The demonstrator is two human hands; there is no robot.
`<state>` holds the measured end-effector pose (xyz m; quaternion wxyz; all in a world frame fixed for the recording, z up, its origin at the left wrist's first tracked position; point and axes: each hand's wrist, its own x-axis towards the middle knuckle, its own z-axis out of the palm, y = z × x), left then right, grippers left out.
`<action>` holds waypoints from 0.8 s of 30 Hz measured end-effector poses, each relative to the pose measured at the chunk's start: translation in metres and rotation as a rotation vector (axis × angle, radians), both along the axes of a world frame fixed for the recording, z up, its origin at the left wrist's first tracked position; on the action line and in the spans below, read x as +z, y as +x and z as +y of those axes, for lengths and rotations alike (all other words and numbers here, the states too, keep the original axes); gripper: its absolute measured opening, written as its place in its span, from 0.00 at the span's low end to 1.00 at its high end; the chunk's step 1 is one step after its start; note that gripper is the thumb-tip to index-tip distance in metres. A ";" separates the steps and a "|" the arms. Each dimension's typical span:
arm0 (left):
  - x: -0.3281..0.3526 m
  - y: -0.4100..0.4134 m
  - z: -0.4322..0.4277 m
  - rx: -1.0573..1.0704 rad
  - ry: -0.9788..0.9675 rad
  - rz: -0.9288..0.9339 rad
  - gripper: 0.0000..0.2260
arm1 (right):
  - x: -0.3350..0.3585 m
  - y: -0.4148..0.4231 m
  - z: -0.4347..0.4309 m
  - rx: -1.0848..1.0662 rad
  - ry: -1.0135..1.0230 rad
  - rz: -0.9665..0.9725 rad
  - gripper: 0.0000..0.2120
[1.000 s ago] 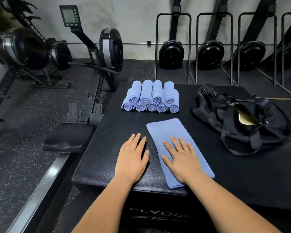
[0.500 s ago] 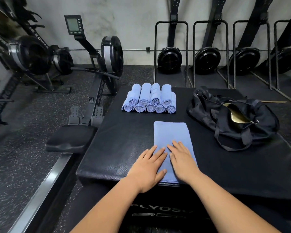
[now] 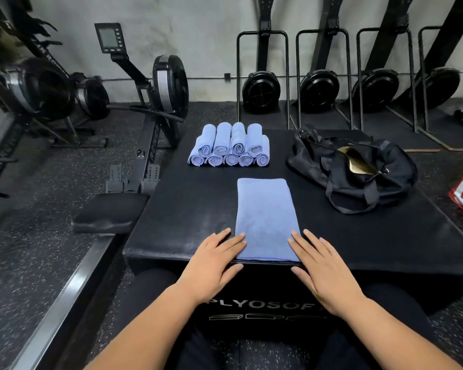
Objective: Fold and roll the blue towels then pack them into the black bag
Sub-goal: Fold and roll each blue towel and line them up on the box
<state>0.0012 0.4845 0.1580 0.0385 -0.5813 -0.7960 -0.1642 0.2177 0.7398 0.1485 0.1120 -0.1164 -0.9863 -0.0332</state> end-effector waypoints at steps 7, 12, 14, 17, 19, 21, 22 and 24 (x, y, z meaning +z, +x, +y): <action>-0.010 0.009 -0.004 0.027 0.109 0.030 0.21 | -0.003 0.005 -0.017 0.064 -0.047 0.285 0.20; -0.003 0.017 -0.005 0.048 0.214 0.039 0.17 | -0.002 0.012 -0.017 0.064 -0.086 0.379 0.15; -0.002 0.020 -0.005 0.066 0.241 0.052 0.15 | -0.003 0.013 -0.016 0.046 -0.110 0.394 0.15; 0.000 0.023 -0.006 0.095 0.259 0.068 0.14 | -0.002 0.013 -0.016 0.020 -0.159 0.425 0.13; 0.001 0.024 -0.006 0.099 0.266 0.069 0.13 | -0.001 0.012 -0.018 0.007 -0.193 0.443 0.12; 0.001 0.026 -0.004 0.110 0.277 0.058 0.09 | 0.000 0.011 -0.018 -0.022 -0.228 0.450 0.10; 0.002 0.026 -0.003 0.122 0.283 0.042 0.08 | 0.001 0.010 -0.018 -0.047 -0.247 0.449 0.09; 0.002 0.027 -0.002 0.162 0.298 -0.018 0.06 | 0.003 0.007 -0.018 -0.097 -0.298 0.453 0.08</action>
